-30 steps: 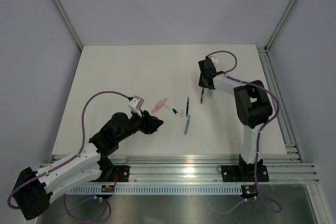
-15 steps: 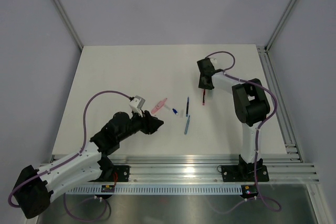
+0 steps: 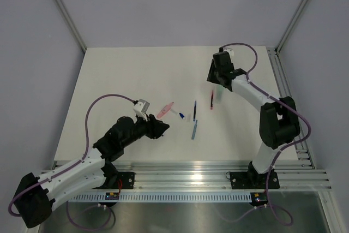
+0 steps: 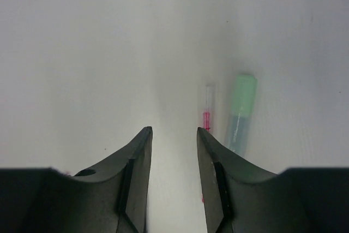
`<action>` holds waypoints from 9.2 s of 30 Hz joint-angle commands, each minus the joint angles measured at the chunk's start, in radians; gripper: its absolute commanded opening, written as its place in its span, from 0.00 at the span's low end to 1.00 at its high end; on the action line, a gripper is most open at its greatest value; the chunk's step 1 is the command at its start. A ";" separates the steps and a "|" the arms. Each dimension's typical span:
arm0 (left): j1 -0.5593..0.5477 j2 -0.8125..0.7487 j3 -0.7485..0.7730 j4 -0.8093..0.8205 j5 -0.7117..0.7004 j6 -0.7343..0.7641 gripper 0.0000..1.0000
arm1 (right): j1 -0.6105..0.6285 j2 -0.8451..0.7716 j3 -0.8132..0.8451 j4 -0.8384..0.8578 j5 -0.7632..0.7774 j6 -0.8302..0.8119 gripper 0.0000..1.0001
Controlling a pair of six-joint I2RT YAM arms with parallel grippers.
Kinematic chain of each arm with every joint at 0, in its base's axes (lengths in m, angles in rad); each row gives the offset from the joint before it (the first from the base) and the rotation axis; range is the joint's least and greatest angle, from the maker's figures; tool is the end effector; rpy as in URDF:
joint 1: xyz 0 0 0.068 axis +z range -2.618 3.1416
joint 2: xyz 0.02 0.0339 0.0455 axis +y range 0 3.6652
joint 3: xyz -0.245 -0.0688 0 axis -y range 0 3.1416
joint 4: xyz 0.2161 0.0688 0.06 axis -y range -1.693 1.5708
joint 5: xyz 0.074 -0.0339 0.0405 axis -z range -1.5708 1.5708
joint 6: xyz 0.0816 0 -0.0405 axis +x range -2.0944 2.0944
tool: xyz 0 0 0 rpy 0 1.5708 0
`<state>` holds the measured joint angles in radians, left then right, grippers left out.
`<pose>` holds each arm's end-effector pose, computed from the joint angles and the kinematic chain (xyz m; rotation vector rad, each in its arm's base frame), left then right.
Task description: Insert the pens into the pen caps
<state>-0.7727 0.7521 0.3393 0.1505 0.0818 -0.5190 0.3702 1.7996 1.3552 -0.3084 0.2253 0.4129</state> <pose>0.1479 -0.1535 0.2089 0.3068 1.9229 -0.9620 0.3874 0.1308 0.2084 0.1620 2.2985 0.1400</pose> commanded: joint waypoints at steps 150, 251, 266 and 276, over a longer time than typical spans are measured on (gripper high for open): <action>0.050 -0.071 -0.074 0.156 0.058 -0.064 0.00 | 0.389 -0.260 -0.398 0.062 -0.011 0.195 0.25; -0.042 0.190 0.053 0.492 0.269 -0.124 0.00 | 0.438 -0.786 -0.757 1.013 -0.089 0.238 0.00; -0.040 0.141 0.012 0.480 0.273 -0.113 0.00 | 0.506 -0.717 -0.717 0.993 -0.055 0.213 0.00; -0.040 0.142 0.012 0.472 0.262 -0.111 0.00 | 0.515 -0.704 -0.725 0.996 -0.070 0.217 0.00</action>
<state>-0.8101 0.9089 0.3519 0.5526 0.3378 -0.6544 0.8711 1.0920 0.5964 0.6605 0.1387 0.6472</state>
